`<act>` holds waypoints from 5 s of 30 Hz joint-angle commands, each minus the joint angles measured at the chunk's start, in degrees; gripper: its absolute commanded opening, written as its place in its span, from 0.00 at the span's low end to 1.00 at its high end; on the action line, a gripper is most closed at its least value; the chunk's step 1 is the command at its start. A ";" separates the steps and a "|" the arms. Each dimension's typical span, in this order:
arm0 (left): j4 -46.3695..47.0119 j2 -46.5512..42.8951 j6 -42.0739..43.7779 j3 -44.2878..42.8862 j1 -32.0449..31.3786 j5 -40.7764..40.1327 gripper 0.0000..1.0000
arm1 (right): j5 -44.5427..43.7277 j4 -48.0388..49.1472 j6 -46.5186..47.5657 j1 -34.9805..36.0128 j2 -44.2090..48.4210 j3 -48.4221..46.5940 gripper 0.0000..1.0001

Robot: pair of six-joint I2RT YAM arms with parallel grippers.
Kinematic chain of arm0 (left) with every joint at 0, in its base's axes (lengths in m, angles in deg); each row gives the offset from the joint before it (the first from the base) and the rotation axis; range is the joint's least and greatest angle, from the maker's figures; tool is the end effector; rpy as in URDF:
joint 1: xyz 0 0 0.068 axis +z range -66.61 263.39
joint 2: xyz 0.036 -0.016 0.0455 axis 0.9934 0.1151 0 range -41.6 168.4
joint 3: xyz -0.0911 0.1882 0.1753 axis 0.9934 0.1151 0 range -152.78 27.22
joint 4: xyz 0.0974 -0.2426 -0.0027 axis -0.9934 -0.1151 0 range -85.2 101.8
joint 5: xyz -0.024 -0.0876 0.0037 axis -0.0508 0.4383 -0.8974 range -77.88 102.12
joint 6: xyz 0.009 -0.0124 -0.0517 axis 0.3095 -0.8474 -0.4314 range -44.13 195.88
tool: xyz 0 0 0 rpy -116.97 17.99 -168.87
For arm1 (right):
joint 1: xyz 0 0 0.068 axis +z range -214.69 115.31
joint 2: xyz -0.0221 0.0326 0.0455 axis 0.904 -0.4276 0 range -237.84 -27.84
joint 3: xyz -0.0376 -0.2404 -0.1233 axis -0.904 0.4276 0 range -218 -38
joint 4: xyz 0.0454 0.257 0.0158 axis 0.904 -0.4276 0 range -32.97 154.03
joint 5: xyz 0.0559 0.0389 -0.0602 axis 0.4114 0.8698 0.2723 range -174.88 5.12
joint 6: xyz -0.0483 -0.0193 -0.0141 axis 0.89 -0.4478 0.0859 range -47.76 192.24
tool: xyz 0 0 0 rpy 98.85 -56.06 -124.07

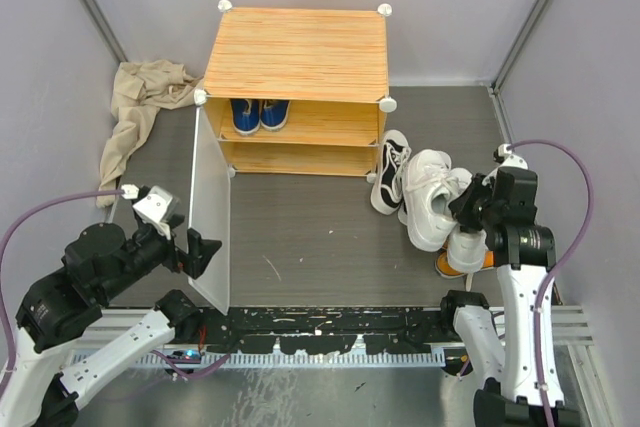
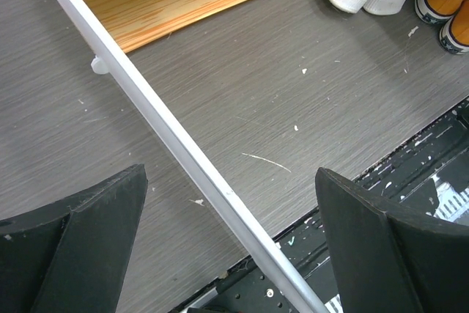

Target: Place and organize the shoes in the shoe cabinet

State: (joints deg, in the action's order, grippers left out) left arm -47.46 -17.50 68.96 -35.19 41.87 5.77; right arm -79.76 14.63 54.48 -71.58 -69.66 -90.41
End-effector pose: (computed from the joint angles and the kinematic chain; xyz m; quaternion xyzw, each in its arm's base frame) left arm 0.0297 -0.0210 0.3812 0.2147 0.7947 -0.1905 0.5348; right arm 0.1377 -0.0134 0.3248 0.1735 0.8844 0.0809 0.4257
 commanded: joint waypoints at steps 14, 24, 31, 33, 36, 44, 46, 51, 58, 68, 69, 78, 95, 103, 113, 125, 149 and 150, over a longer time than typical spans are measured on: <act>3.00 1.94 -3.52 -1.34 -0.06 -1.20 0.98 | 29.28 5.10 -5.11 2.85 13.56 -4.52 0.01; 5.57 4.96 -3.02 -0.61 -0.09 -1.46 0.98 | 33.94 16.50 -8.57 2.81 9.50 -2.72 0.01; 7.54 6.46 -2.55 0.11 -0.14 -0.82 0.98 | 35.90 20.74 -10.01 5.21 5.66 -0.76 0.01; 7.79 6.68 -2.55 0.36 -0.12 -0.64 0.98 | 32.78 20.38 -9.44 9.09 4.96 -1.02 0.01; 7.67 6.71 -2.59 0.41 -0.06 -0.49 0.98 | 26.64 19.25 -8.79 15.27 3.80 -1.82 0.01; 7.15 6.01 -2.91 0.16 -0.08 -0.91 0.98 | 16.93 22.08 -12.19 30.68 2.53 1.87 0.01; 7.04 6.14 -3.07 -0.05 -0.09 -0.78 0.98 | 11.98 23.45 -13.23 35.97 2.22 2.19 0.01; 6.60 6.53 -3.31 -0.49 -0.13 -0.62 0.98 | -5.50 29.29 -15.30 52.29 -2.37 4.07 0.01; 5.92 5.37 -3.96 -0.25 -0.13 -0.90 0.98 | -44.38 43.65 -16.45 73.31 -15.92 10.31 0.01; 2.22 2.78 -3.90 -0.32 -0.10 -2.63 0.98 | -50.86 39.61 -14.90 81.42 -25.75 4.22 0.76; 2.09 2.63 -3.74 -0.22 -0.14 -2.83 0.98 | -49.37 37.60 -14.19 81.54 -25.16 3.06 0.80; 2.26 1.96 -4.15 0.90 -0.14 -2.97 0.98 | -34.82 26.49 -10.66 83.65 -21.09 1.02 0.76; 1.02 -0.04 -4.89 1.33 -0.12 -4.99 0.98 | -20.25 28.42 1.80 84.06 -24.28 8.21 0.63; 0.90 0.68 -4.48 1.33 -0.13 -5.10 0.98 | -12.48 32.86 6.38 84.08 -31.26 10.04 0.60; 0.64 -0.32 -4.46 1.22 -0.09 -5.51 0.98 | -12.48 33.71 7.27 84.06 -38.98 8.49 0.11; -0.58 -1.24 -4.01 -0.88 -0.06 -6.13 0.98 | -21.57 24.82 1.22 84.03 -35.08 -10.29 0.01; -0.51 -1.61 -3.70 -2.96 -0.14 -4.02 0.98 | -22.73 28.52 9.13 63.69 -38.01 -28.38 0.01; -0.43 -1.40 -3.62 -3.04 -0.11 -4.02 0.98 | -22.06 29.25 9.52 62.52 -38.80 -29.08 0.01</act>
State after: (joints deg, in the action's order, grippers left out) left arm -49.41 -19.01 64.76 -35.96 41.72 1.02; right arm -103.67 32.05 58.65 -6.23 -107.67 -113.07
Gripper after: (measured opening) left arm 0.980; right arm 0.129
